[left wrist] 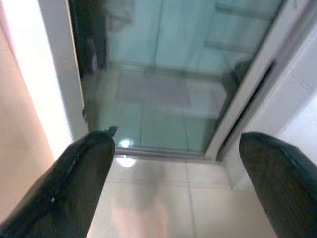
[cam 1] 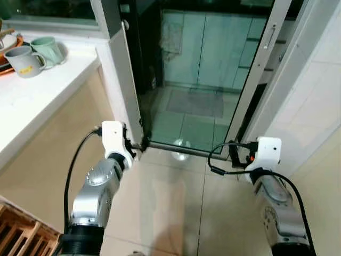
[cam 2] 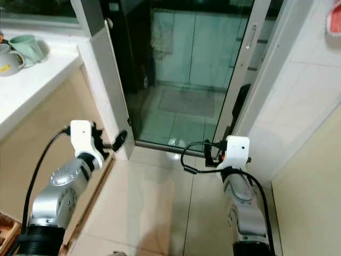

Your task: Restocking fridge

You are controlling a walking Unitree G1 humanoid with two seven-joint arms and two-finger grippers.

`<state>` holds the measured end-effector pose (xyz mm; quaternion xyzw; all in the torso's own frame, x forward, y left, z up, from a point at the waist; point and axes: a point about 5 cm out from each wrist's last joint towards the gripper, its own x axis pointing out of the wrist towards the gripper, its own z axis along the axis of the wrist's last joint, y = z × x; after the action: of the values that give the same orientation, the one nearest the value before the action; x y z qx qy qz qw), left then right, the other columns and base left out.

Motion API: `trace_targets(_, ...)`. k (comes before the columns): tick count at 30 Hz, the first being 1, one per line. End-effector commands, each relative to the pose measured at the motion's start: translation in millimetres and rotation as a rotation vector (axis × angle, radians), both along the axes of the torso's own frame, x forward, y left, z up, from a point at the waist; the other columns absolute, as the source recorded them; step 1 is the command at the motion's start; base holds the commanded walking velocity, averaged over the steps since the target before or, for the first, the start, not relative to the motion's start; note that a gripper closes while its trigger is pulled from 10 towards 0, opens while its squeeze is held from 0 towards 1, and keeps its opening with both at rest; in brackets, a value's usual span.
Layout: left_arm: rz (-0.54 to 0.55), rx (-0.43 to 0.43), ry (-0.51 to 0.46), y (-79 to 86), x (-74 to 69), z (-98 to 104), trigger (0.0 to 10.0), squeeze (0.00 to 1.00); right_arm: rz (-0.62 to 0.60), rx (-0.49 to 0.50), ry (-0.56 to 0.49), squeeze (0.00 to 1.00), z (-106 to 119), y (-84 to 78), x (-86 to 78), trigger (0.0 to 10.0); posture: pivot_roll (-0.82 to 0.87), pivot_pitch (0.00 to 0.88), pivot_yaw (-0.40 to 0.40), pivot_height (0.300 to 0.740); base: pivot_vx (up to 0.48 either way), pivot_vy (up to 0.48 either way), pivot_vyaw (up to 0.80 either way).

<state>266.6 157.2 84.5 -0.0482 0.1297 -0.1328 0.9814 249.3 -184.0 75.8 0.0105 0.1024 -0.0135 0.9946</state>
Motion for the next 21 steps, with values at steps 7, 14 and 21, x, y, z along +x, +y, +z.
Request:
trace_targets(7,-0.016,0.021,-0.084,2.7,-8.9,22.2,10.0,0.00,-0.028,0.003,-0.026,0.00,6.5,-7.3,-17.0,10.0,-0.07,0.000,0.047,0.740,0.000,0.000,0.00)
trace_targets(14,-0.026,0.043,-0.099,0.5,-5.3,25.2,10.0,0.00,-0.019,0.003,-0.035,0.00,11.5,-4.7,-5.3,10.0,-0.07,0.000,0.062,0.740,0.000,0.000,0.00)
trace_targets(21,-0.024,0.037,-0.095,1.2,1.7,24.1,10.0,0.00,-0.016,0.008,-0.028,0.00,9.4,-5.6,0.4,10.0,-0.08,0.000,0.070,0.740,0.000,0.000,0.11)
